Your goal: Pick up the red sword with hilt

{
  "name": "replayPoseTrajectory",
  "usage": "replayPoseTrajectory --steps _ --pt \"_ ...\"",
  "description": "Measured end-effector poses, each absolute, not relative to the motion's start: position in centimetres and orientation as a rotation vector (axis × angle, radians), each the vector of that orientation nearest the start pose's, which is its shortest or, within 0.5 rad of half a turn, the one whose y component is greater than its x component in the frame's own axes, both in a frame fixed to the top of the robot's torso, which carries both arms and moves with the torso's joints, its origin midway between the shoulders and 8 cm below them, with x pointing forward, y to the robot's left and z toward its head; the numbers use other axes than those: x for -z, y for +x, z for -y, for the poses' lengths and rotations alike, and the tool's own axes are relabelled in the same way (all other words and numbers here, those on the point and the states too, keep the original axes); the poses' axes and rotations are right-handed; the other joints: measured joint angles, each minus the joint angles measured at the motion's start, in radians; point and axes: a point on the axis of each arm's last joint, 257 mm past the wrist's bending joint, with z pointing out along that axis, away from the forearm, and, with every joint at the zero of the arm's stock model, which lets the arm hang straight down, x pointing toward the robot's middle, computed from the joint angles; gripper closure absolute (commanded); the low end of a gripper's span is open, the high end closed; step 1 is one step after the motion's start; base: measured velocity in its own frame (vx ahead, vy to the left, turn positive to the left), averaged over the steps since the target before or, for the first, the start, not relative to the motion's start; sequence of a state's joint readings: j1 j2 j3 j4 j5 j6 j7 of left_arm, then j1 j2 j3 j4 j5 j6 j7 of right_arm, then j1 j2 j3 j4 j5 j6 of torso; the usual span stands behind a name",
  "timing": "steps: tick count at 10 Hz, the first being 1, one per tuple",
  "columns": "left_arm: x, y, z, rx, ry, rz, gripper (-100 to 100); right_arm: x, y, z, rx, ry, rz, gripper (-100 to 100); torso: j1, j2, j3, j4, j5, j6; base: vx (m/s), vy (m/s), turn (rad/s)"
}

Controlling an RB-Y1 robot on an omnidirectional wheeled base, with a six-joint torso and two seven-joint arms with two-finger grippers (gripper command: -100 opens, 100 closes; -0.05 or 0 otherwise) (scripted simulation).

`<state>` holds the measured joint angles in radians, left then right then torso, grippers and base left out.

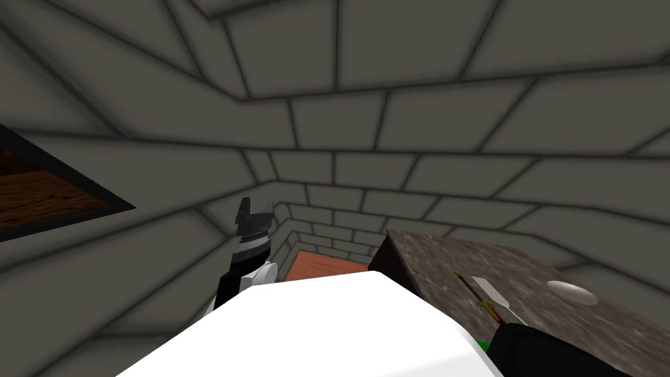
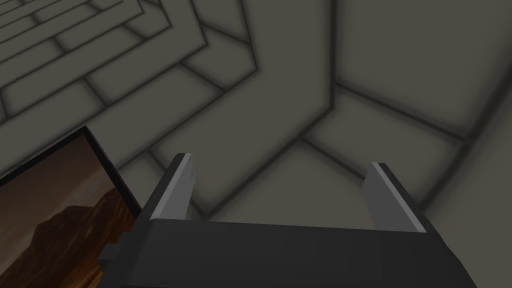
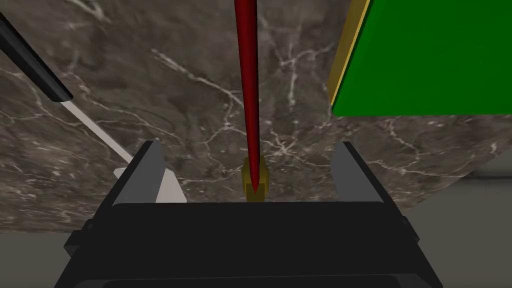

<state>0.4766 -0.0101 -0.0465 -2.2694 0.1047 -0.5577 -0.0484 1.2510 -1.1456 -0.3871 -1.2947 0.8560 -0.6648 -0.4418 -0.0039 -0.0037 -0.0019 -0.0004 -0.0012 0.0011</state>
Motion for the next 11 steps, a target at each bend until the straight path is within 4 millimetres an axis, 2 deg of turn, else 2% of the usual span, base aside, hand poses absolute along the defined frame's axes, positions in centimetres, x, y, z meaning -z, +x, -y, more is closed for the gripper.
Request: replayPoseTrajectory --steps 3,5,6,7,10,11 --pt "-3.7 33.8 -27.5 1.389 -0.667 -0.501 0 32.5 -4.8 67.5 0.118 0.459 -2.842 -100 0.001 -0.001 0.0 0.0 0.0 0.001 -0.006 0.0 0.294" --pt "-3.7 33.8 -27.5 1.389 -0.667 -0.501 0 32.9 -7.2 67.3 0.114 0.481 -2.916 -100 0.002 -0.001 -0.001 0.0 0.0 0.002 -0.002 -0.002 0.123" --pt "-3.7 33.8 -27.5 1.388 -0.667 -0.502 0 32.9 -7.3 67.3 0.115 0.485 -2.918 0 0.002 -0.001 0.0 0.0 0.0 0.002 0.0 0.0 0.0" --pt "-3.7 33.8 -27.5 1.388 -0.667 -0.502 0 32.9 -7.3 67.3 0.115 0.485 -2.917 -100 0.002 0.0 0.0 0.0 0.001 0.002 0.008 -0.015 0.072" --pt "-3.7 33.8 -27.5 1.388 -0.667 -0.502 0 34.7 -8.7 66.7 0.118 0.508 -2.908 -100 0.0 -0.001 -0.001 0.0 0.0 0.002 0.015 -0.02 0.044" --pt "-3.7 33.8 -27.5 1.388 -0.667 -0.502 0 34.8 -8.7 66.7 0.119 0.506 -2.908 100 0.001 -0.001 -0.001 0.0 0.0 0.002 0.0 0.0 0.0"
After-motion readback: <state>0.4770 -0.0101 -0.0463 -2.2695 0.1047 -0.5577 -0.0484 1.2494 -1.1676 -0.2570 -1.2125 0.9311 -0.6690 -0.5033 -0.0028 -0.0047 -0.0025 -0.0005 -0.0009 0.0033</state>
